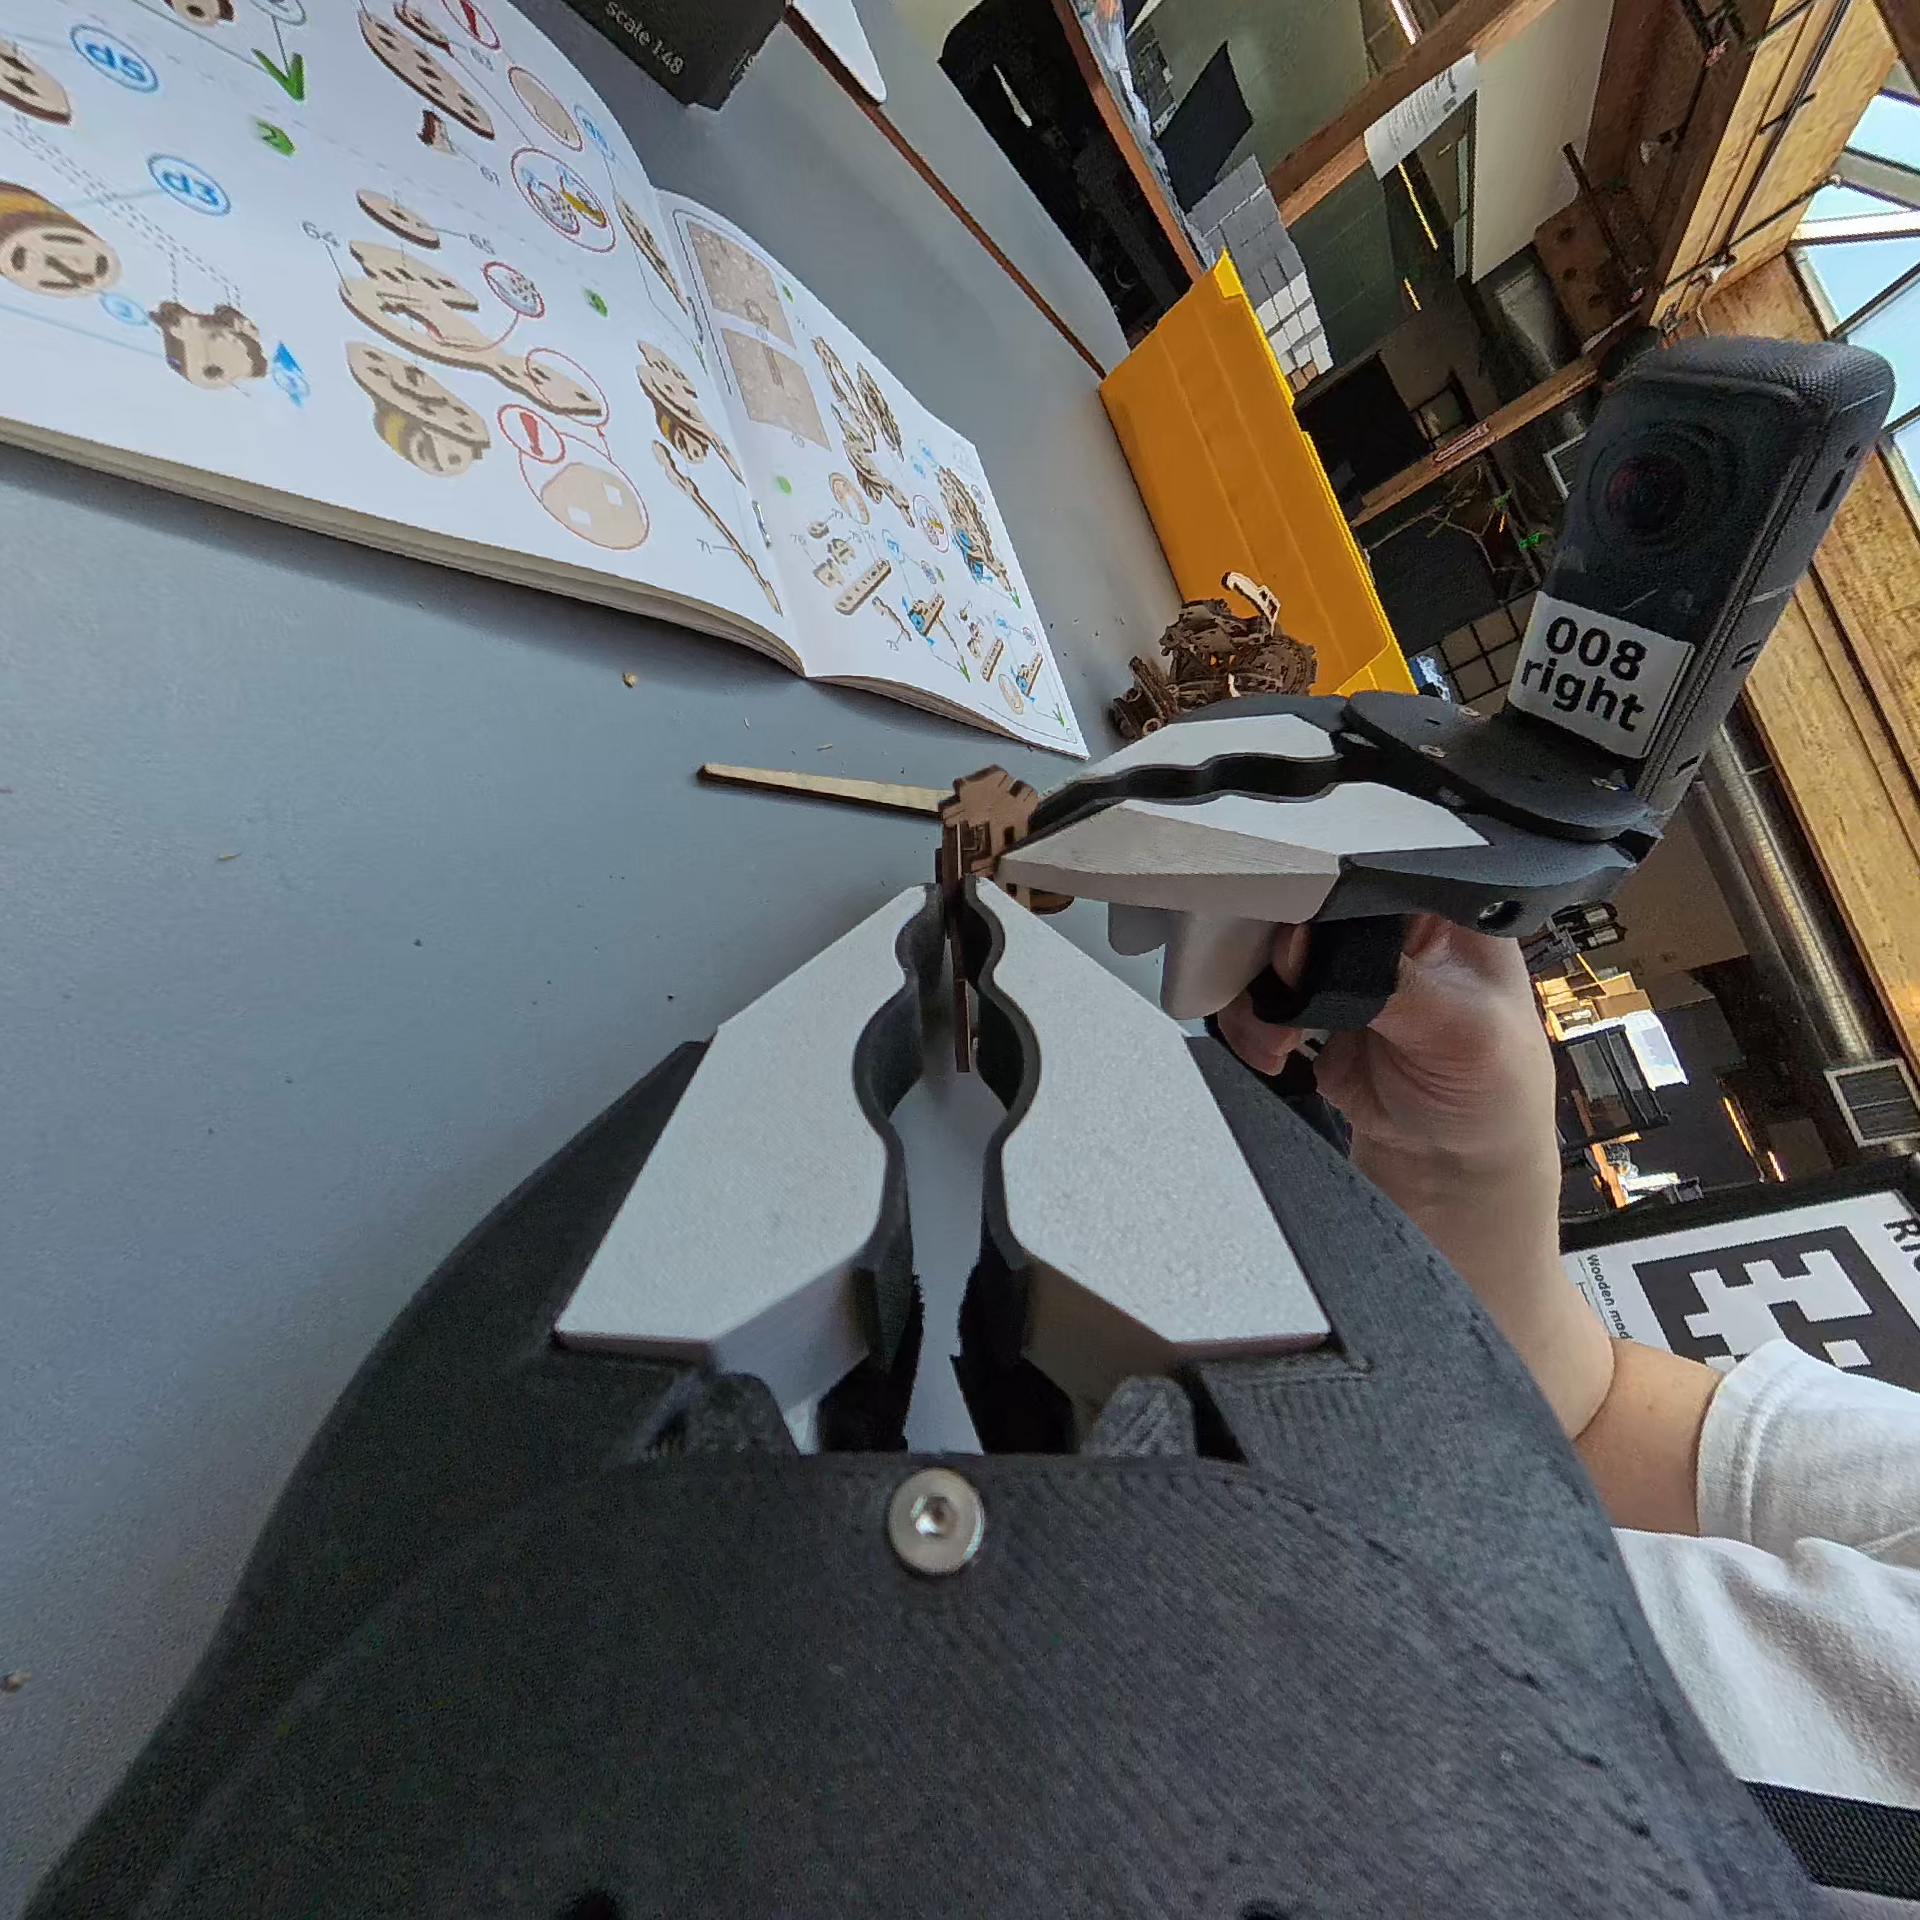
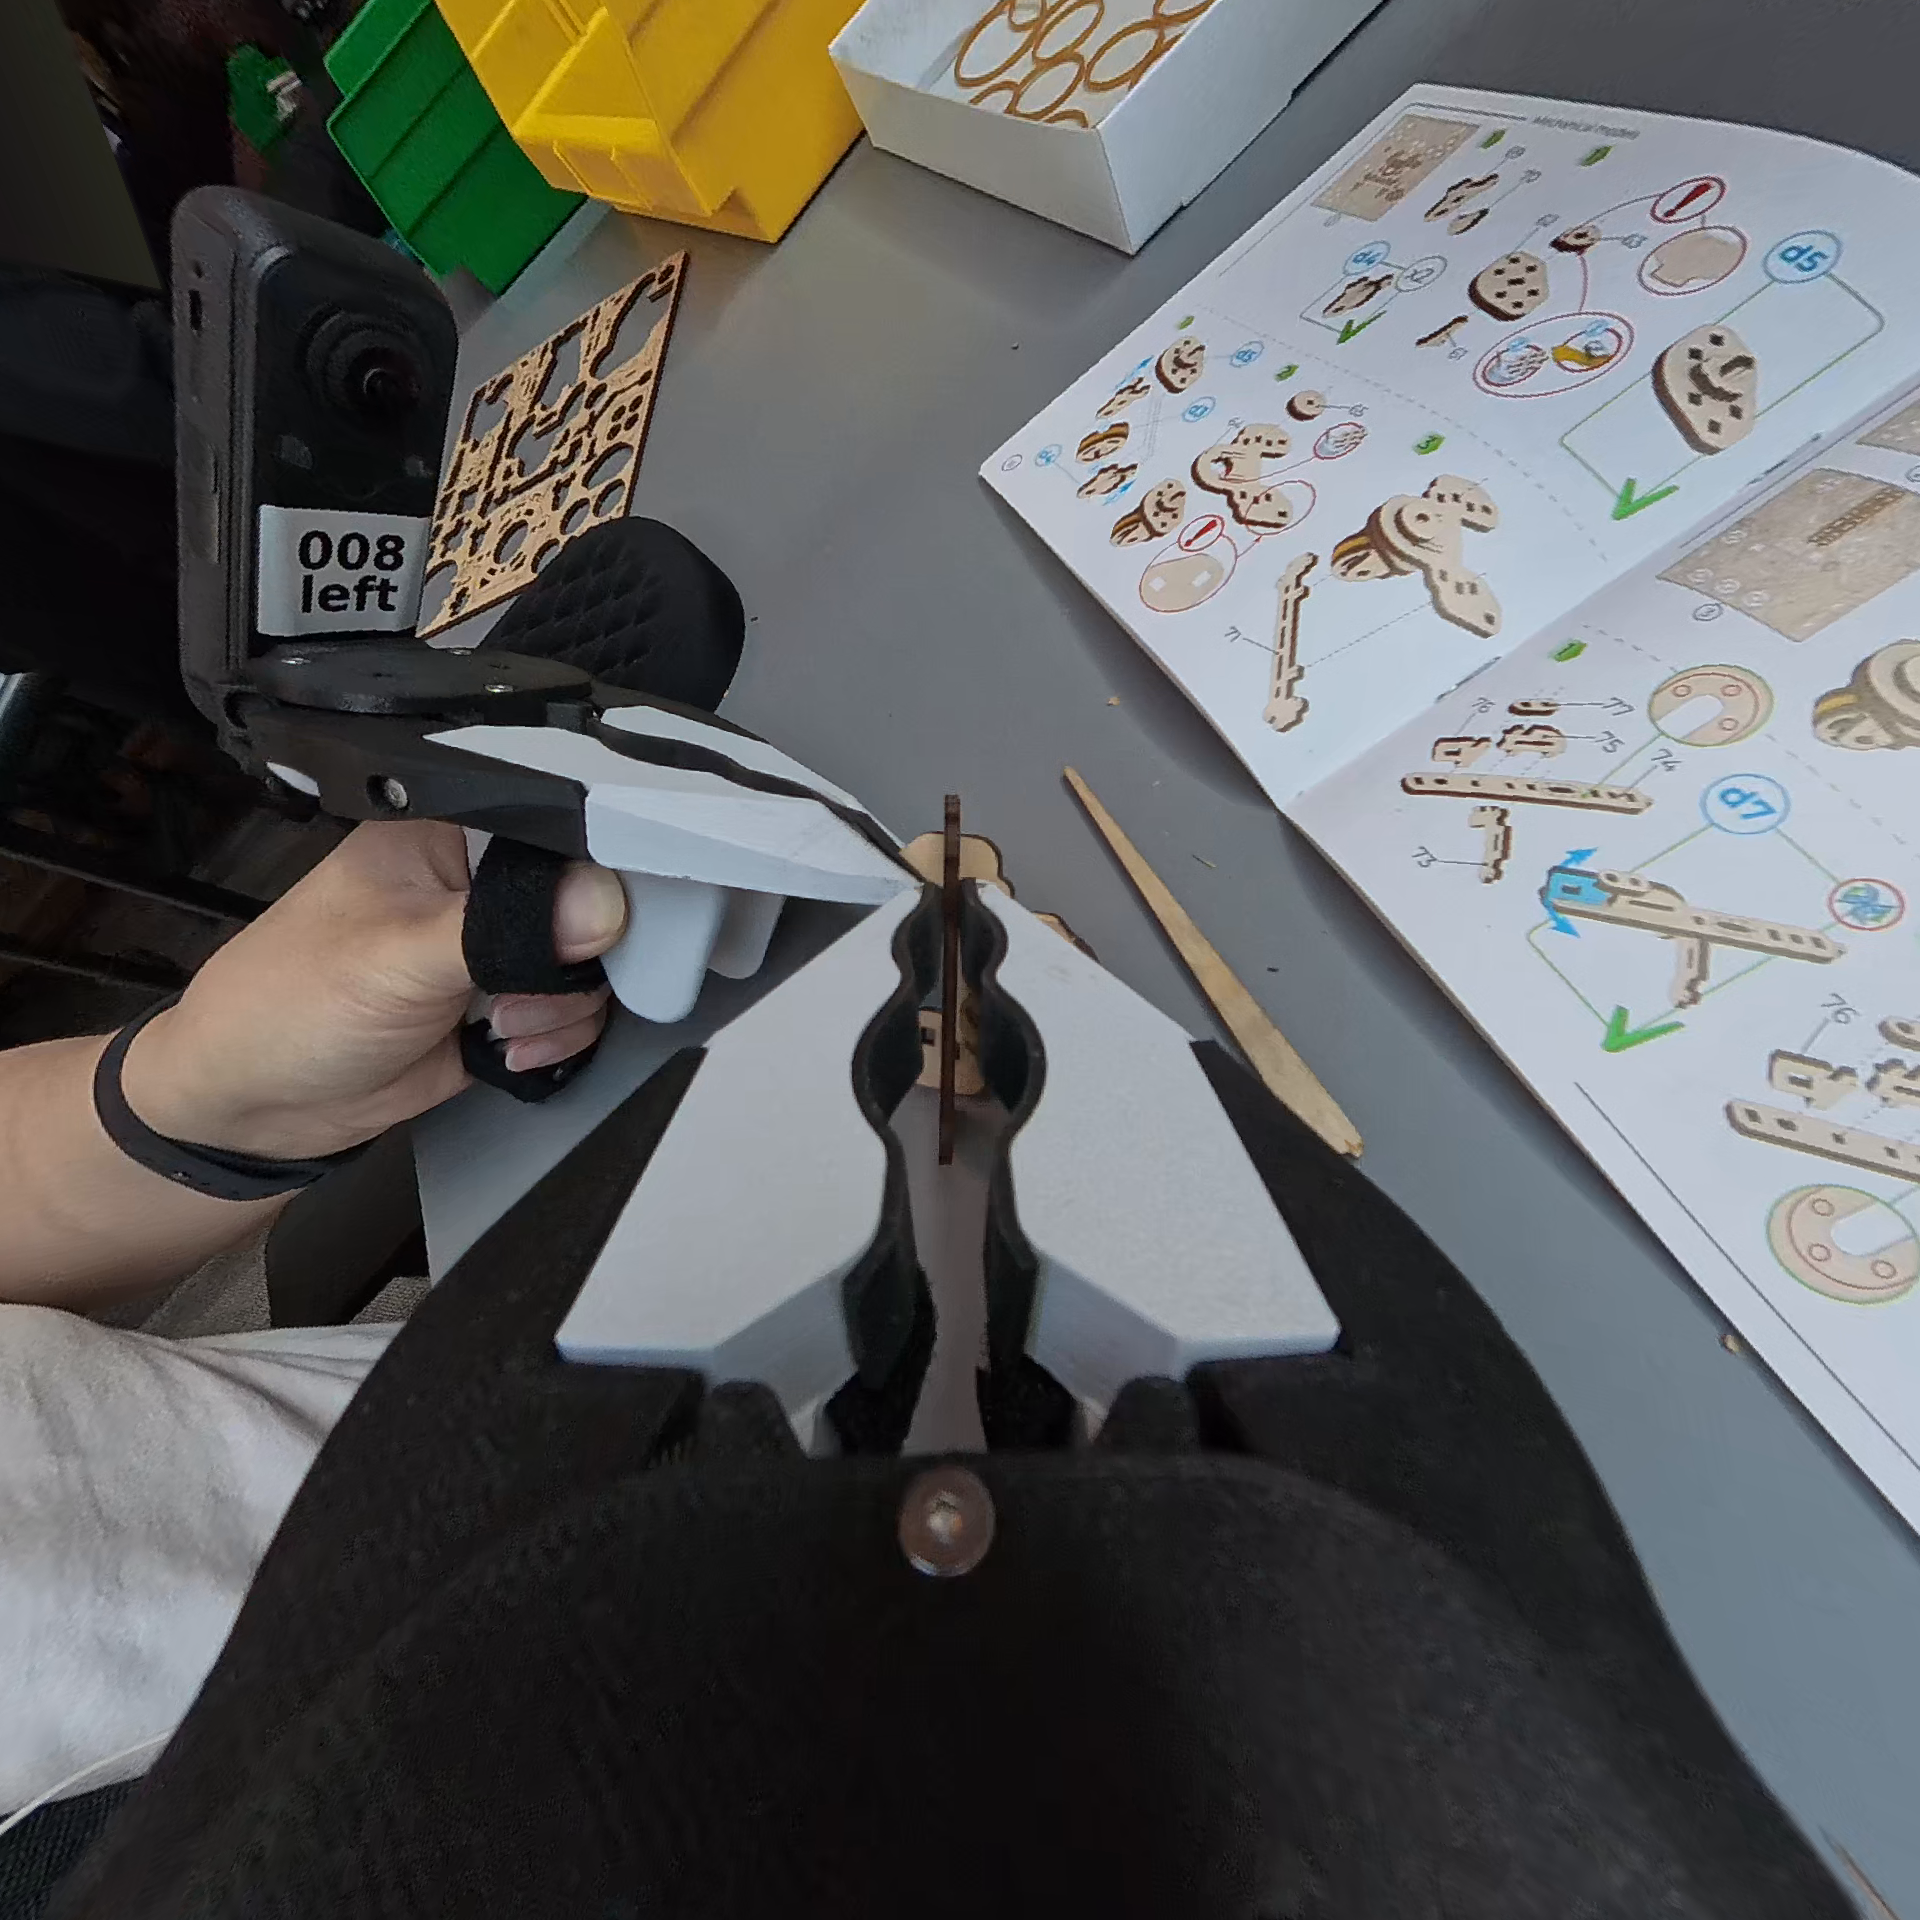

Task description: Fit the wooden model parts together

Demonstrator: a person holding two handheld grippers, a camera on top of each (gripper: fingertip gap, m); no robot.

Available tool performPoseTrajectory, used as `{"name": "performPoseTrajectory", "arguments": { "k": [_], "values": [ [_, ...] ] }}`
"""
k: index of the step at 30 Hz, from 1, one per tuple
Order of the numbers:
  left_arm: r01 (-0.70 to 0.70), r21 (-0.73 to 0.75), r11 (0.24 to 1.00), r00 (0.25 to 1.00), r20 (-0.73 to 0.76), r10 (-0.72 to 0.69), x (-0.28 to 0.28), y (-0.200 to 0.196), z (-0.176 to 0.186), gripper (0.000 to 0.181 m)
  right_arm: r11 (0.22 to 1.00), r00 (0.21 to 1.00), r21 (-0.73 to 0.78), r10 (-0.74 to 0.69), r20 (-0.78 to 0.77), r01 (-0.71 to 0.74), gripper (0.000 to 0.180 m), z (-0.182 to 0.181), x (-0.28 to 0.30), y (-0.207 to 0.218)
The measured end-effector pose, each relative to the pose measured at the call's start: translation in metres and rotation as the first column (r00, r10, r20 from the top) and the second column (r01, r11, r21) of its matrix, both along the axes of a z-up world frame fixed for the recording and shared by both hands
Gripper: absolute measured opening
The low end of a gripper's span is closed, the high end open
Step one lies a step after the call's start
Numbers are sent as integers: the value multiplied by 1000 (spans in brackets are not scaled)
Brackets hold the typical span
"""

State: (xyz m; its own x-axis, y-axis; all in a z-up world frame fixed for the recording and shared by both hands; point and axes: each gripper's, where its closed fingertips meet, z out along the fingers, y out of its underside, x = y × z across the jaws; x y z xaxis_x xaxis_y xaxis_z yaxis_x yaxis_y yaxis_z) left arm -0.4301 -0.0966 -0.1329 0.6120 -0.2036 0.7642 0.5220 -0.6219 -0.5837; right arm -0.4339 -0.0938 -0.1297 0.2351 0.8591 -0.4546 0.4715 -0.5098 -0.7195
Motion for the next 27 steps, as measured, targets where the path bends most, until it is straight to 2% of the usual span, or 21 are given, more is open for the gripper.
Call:
{"name": "performPoseTrajectory", "arguments": {
  "k": [22,27],
  "values": [
    [0,-48,999,1000,18,1,0,1,-7,1,994,997,-112,19,74,-11,2,-9,-3,4],
    [-1,-57,998,1000,14,2,-1,2,-8,1,996,995,-93,25,99,-16,2,-11,-2,4]
  ]
}}
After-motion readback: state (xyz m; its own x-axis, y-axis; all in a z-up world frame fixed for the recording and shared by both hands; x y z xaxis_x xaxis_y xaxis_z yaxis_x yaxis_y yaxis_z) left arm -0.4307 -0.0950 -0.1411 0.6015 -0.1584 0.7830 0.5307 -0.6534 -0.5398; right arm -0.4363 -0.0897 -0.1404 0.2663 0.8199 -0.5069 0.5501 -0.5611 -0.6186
